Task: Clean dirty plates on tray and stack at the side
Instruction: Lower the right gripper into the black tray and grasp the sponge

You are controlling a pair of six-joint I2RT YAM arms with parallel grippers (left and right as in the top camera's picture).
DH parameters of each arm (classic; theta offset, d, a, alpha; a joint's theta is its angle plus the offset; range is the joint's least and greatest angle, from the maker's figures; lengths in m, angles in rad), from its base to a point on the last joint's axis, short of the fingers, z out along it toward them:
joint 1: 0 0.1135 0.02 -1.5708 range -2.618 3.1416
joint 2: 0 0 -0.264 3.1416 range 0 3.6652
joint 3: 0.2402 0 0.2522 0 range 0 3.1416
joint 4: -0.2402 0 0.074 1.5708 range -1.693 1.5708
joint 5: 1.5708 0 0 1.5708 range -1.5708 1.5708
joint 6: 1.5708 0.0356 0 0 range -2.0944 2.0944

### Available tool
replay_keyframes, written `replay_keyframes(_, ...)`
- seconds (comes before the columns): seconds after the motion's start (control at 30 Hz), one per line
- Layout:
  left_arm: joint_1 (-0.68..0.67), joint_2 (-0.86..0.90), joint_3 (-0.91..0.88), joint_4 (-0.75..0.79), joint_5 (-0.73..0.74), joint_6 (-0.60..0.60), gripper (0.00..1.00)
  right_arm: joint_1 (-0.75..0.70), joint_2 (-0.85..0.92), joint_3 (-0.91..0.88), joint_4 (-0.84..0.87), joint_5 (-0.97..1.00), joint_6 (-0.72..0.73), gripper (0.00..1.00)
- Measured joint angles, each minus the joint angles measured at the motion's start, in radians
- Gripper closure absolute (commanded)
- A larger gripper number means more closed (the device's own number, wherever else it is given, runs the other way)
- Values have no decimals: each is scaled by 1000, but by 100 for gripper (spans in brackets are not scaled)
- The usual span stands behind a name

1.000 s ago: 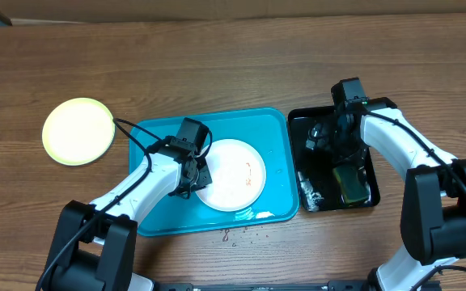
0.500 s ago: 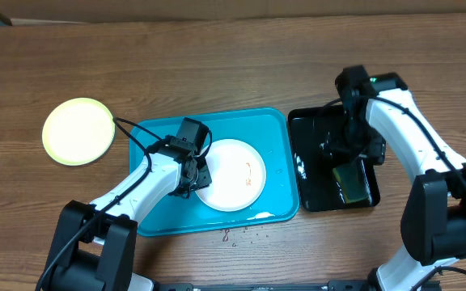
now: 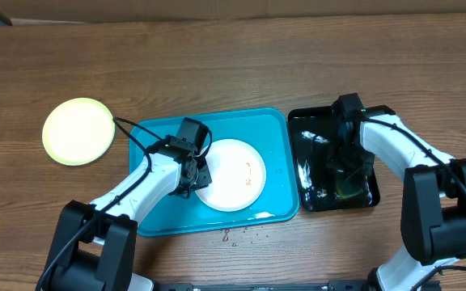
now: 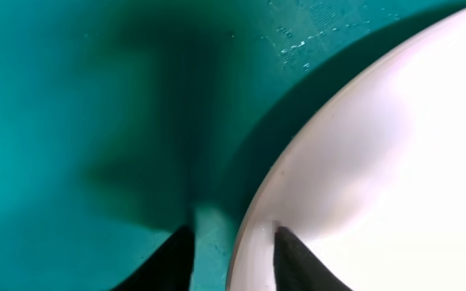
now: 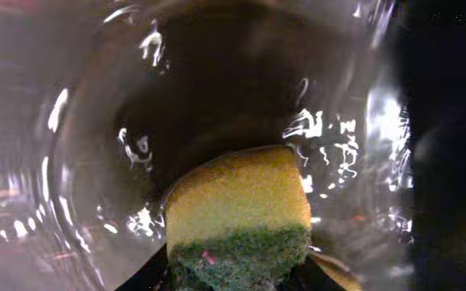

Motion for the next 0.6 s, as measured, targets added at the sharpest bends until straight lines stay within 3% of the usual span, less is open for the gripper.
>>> replay_keyframes(0.07,0,0,0,2,0,4,66,0,0,37,-10,-43,-7,61)
replay_keyframes(0.13,0,0,0,3,0,7,57,0,0,67,-13,-68,-15,37)
replay_keyframes(0.2,0,0,0,3,0,10,50,0,0,87,-3,-83,-25,29)
replay_keyframes(0.37,0,0,-2,37,-4,44,44,0,0,91,11,-101,-54,29)
replay_keyframes(0.6,0,0,-2,75,-5,122,49,0,0,74,113,-82,-71,28)
